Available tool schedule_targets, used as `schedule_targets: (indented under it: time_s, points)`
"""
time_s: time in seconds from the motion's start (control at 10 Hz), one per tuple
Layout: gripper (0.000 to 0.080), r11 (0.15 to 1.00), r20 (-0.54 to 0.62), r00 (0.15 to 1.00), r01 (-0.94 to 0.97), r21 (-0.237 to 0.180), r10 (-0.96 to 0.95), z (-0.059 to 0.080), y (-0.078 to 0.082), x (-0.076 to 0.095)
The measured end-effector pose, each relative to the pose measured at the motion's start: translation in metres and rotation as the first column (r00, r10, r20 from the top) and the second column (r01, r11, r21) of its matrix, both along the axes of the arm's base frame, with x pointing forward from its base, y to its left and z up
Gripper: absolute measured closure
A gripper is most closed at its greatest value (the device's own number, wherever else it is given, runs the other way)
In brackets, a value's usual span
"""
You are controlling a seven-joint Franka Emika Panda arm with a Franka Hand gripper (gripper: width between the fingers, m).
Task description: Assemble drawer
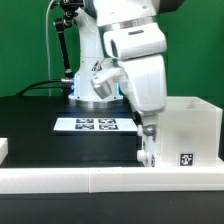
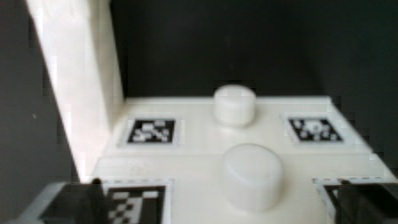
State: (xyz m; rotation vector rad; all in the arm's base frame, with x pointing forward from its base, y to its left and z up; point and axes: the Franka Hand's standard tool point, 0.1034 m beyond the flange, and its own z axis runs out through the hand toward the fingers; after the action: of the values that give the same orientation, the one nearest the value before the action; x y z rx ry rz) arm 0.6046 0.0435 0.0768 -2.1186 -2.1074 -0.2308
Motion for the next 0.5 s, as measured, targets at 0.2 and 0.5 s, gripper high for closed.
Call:
schedule_targets:
  time_s: [0.2, 0.5]
  points:
    - [0.0151, 1.0, 0.001, 1.0, 0.02, -0.02, -0.02, 0.0, 0.0, 0.0]
    - [0.0151, 0.998, 0.001, 0.999, -0.044, -0.033, 0.044, -0.002, -0.03, -0.001]
